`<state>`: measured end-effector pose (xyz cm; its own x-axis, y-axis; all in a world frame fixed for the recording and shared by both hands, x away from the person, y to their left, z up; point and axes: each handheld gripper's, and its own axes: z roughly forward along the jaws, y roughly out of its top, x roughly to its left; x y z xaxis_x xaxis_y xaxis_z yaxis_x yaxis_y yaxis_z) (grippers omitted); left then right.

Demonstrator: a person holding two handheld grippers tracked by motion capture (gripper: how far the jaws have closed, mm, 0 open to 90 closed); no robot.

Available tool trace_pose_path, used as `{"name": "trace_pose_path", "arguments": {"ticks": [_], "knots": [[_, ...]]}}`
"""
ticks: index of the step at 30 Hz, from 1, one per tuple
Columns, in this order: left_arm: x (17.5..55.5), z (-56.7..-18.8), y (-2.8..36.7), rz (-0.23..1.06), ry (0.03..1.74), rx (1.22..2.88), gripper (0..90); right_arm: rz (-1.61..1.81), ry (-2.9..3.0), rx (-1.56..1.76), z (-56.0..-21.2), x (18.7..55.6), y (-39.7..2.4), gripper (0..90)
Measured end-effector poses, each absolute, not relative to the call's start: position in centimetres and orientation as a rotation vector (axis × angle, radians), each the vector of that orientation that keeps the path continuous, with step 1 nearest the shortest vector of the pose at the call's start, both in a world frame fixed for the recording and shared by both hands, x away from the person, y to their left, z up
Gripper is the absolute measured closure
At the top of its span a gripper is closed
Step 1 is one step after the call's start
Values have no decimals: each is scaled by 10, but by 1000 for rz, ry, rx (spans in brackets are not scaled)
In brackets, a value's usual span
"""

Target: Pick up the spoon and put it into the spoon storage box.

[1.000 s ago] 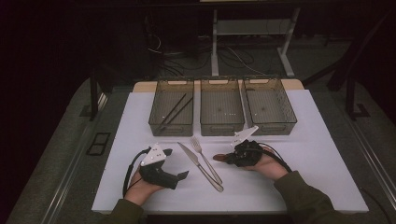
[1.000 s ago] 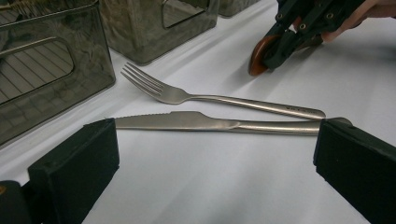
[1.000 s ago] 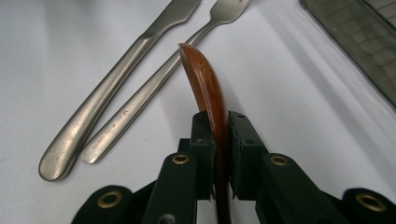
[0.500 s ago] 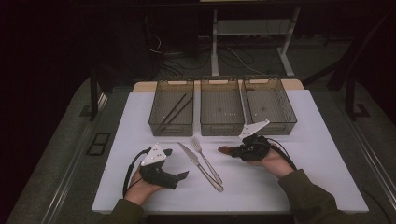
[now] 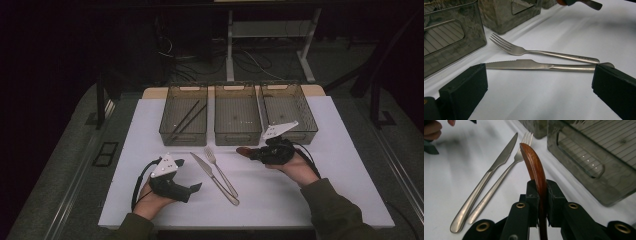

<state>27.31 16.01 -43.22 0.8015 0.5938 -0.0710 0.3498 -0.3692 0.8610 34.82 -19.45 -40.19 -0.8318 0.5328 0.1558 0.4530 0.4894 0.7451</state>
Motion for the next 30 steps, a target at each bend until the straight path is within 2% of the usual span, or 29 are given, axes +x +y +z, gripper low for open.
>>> {"name": "trace_pose_path", "arguments": {"ticks": [17, 30], "knots": [[273, -432, 159, 311, 698, 1995, 0, 1362, 2498, 929, -376, 365, -204, 804], [273, -432, 159, 304, 703, 1984, 0, 1377, 2469, 941, -363, 383, -193, 804]]}}
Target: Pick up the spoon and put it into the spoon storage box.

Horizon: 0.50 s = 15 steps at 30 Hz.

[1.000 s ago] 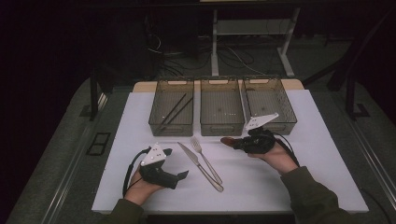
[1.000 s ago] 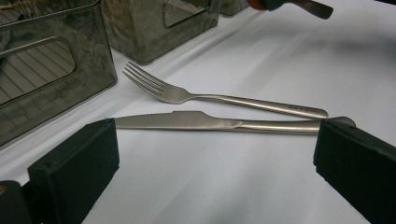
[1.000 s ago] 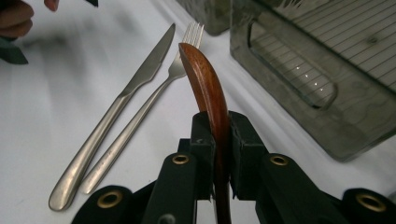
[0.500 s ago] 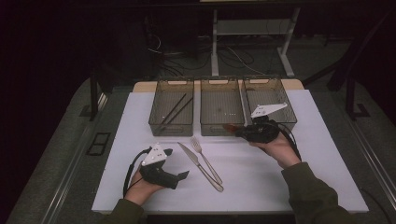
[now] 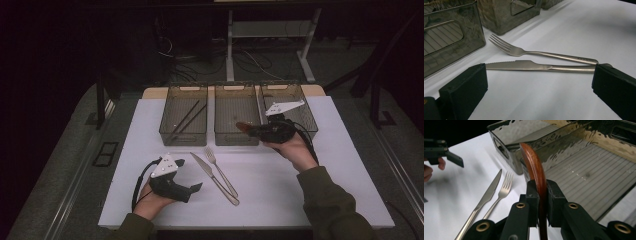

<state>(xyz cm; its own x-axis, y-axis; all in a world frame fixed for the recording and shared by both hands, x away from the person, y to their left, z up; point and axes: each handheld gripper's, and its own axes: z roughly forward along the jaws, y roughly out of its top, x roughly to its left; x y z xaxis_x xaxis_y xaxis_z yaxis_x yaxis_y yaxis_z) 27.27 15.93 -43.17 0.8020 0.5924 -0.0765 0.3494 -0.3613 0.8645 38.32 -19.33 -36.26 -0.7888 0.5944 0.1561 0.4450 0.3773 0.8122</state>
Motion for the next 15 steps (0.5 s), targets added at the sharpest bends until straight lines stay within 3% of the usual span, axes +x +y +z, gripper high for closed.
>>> {"name": "trace_pose_path", "arguments": {"ticks": [15], "knots": [[273, -432, 159, 298, 703, 1979, 0, 1387, 2431, 957, -338, 418, -167, 804]]}}
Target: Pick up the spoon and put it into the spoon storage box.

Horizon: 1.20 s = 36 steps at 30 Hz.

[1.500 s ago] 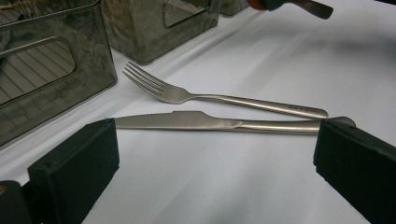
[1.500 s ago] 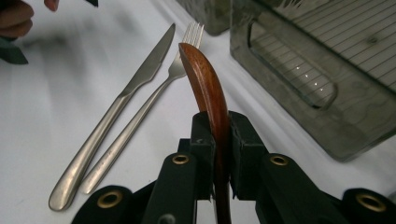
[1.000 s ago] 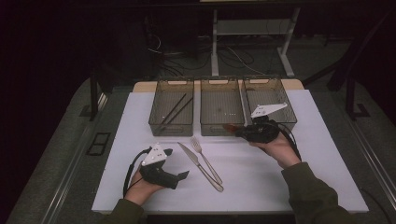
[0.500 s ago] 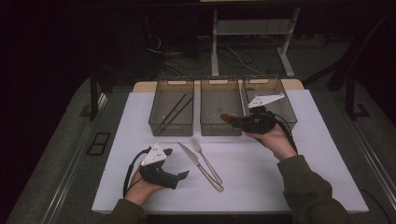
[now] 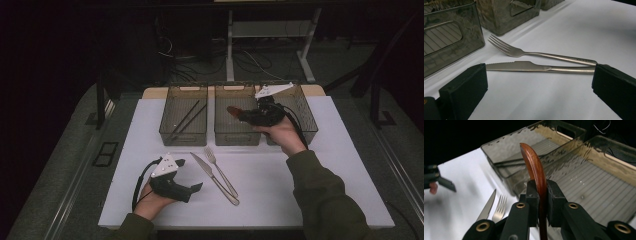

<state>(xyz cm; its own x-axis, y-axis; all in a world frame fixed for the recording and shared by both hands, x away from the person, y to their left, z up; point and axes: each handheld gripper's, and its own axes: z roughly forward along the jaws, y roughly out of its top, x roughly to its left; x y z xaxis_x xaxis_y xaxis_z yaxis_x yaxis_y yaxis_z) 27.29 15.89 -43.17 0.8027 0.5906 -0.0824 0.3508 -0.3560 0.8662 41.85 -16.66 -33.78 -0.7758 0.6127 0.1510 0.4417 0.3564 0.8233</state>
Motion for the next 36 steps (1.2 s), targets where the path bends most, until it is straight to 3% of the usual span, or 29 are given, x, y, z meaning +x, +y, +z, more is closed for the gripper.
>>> {"name": "trace_pose_path", "arguments": {"ticks": [15, 36], "knots": [[273, -431, 159, 301, 693, 1982, 0, 1362, 2390, 1025, -335, 466, -137, 803], [272, -432, 158, 297, 689, 1984, 0, 1223, 2457, 1155, -382, 489, -120, 802]]}}
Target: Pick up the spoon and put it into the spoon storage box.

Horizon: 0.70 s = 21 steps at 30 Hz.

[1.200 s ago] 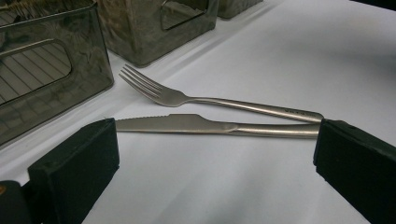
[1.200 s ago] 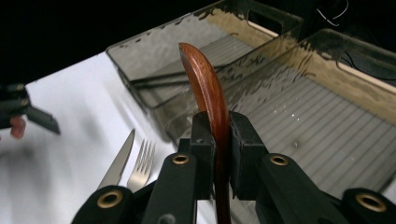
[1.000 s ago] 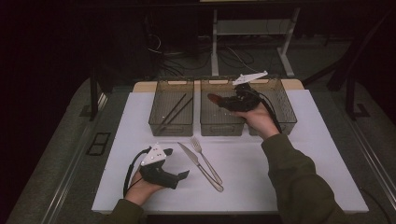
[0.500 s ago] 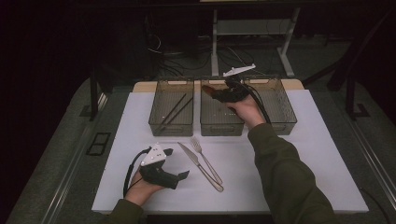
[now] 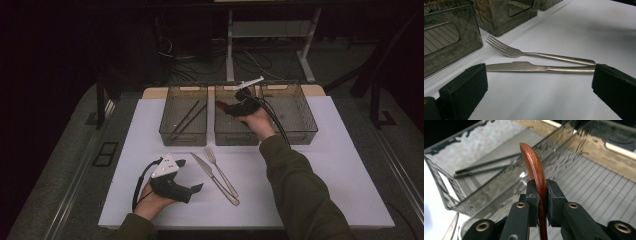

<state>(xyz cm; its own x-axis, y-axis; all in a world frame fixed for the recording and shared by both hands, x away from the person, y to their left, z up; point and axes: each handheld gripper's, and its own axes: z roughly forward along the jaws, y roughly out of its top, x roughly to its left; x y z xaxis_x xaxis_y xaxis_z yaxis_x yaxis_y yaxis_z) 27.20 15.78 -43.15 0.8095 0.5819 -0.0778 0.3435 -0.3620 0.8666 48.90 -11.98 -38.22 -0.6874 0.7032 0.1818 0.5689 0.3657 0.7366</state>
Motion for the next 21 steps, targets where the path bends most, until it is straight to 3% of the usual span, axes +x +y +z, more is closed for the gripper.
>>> {"name": "trace_pose_path", "arguments": {"ticks": [21], "knots": [[273, -432, 157, 299, 684, 1990, 0, 1283, 2426, 1128, -369, 464, -142, 493]]}}
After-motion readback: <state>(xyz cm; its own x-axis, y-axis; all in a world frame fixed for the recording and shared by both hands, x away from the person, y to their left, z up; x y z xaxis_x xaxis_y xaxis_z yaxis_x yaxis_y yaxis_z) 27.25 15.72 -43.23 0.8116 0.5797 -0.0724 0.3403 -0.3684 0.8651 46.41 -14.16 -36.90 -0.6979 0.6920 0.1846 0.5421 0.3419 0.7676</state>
